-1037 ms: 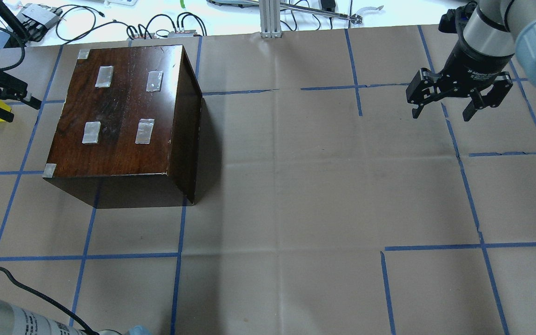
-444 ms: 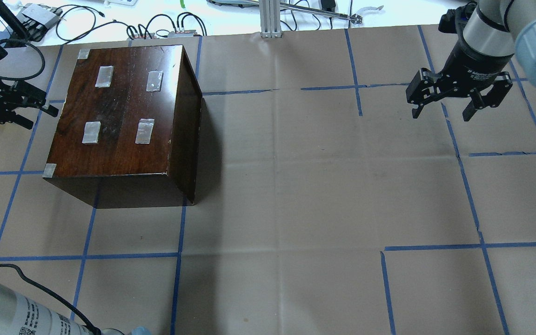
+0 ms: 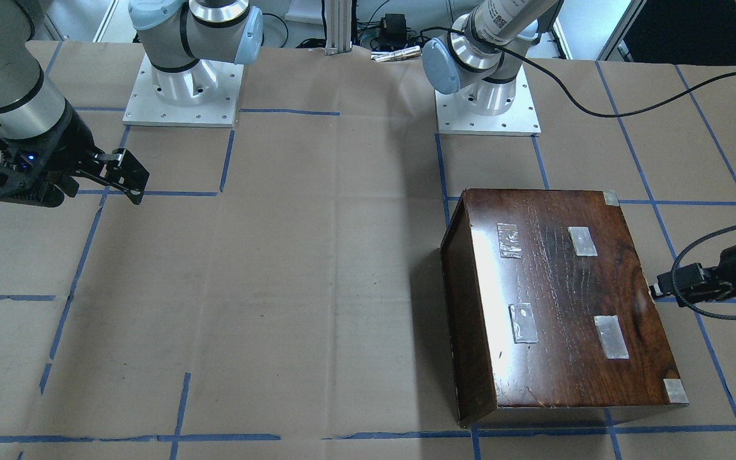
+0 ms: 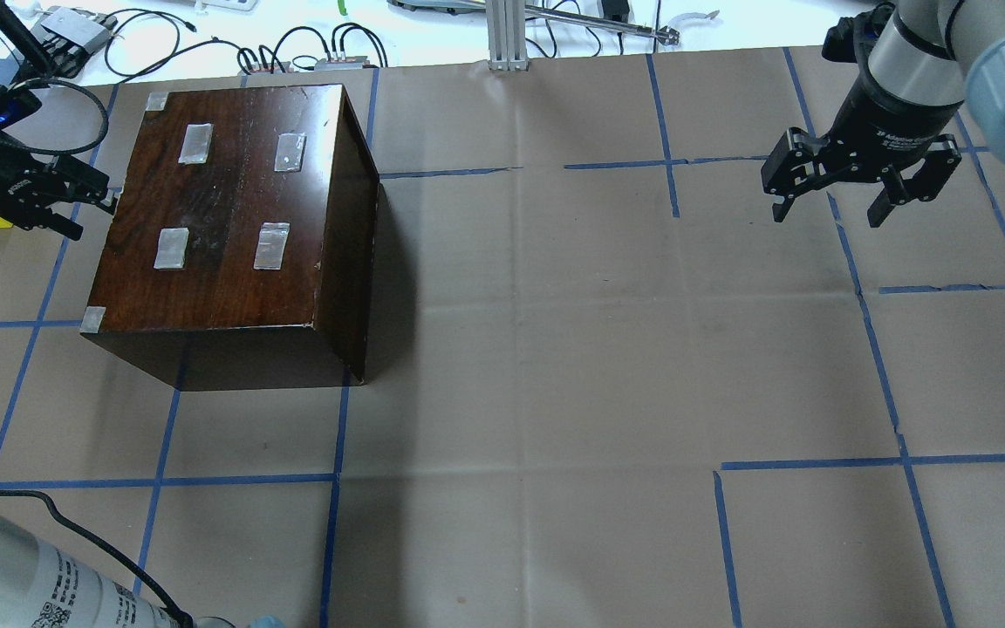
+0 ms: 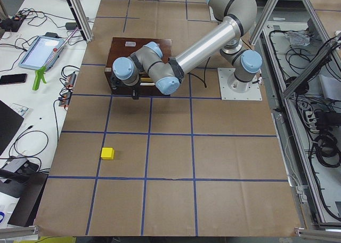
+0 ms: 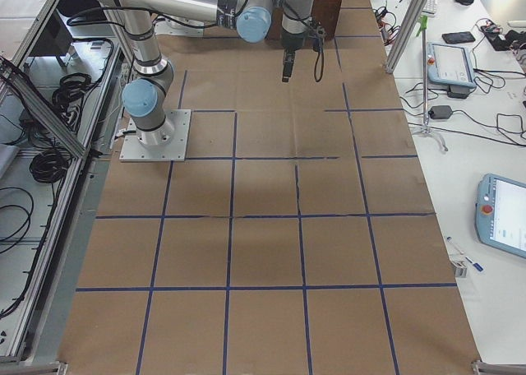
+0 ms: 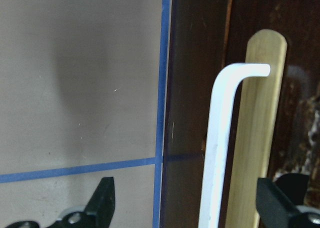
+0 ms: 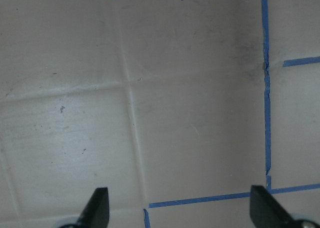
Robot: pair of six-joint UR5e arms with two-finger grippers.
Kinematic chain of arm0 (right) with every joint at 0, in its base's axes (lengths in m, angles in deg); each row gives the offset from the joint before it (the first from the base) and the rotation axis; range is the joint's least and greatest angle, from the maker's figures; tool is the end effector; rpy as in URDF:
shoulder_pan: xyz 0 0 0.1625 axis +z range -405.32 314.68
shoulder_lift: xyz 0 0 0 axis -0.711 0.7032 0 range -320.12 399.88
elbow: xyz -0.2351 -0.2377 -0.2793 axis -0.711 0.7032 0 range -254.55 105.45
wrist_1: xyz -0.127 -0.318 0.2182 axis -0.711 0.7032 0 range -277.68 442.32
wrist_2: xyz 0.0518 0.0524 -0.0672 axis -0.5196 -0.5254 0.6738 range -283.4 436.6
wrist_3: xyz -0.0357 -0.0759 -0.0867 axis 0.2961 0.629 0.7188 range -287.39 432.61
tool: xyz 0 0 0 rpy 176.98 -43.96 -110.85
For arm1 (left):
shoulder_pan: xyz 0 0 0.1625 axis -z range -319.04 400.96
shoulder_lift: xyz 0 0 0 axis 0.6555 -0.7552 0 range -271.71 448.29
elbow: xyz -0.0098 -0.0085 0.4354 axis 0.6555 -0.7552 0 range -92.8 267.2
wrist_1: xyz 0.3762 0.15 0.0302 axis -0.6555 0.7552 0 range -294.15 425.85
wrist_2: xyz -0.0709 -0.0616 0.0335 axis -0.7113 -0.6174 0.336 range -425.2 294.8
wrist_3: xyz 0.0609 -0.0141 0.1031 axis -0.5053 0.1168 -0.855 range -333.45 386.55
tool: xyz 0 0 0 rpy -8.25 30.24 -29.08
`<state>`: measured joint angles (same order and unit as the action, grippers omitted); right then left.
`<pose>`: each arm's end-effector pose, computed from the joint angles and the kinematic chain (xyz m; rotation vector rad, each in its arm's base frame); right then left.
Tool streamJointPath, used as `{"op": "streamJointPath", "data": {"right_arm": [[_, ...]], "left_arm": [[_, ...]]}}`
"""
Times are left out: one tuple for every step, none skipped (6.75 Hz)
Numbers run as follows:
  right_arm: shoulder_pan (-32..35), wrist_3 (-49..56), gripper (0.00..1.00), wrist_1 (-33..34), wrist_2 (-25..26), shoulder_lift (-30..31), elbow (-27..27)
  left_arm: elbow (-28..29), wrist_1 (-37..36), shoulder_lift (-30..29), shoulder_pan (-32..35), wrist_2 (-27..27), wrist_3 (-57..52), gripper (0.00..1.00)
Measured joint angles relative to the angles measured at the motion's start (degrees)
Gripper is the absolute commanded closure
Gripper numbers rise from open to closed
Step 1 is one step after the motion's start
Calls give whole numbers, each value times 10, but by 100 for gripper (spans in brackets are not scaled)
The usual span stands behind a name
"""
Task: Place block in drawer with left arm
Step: 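Hook the left gripper onto the white drawer handle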
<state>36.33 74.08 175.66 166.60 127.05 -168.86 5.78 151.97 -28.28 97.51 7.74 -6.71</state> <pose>0.0601 -0.5077 0.4230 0.1880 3.1286 0.1031 0.2056 -0.6173 0.2975 0.0556 -2.7587 -0.0576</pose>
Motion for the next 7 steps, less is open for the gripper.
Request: {"op": "streamJointPath", "data": {"right_arm": [[0, 0, 0, 0, 0, 0, 0], [0, 0, 0, 0, 0, 0, 0], [0, 0, 0, 0, 0, 0, 0], [0, 0, 0, 0, 0, 0, 0], [0, 0, 0, 0, 0, 0, 0], [0, 0, 0, 0, 0, 0, 1], [0, 0, 0, 0, 0, 0, 1]], "left_arm": [[0, -3, -5, 0, 0, 0, 2], [2, -6, -12, 0, 0, 0, 2], [4, -8, -16, 0, 1, 0, 2], [5, -10, -18, 0, 1, 1, 2], [5, -12, -21, 0, 2, 1, 2], [5, -14, -26, 0, 1, 2, 2], [5, -14, -29, 0, 2, 2, 2]]}}
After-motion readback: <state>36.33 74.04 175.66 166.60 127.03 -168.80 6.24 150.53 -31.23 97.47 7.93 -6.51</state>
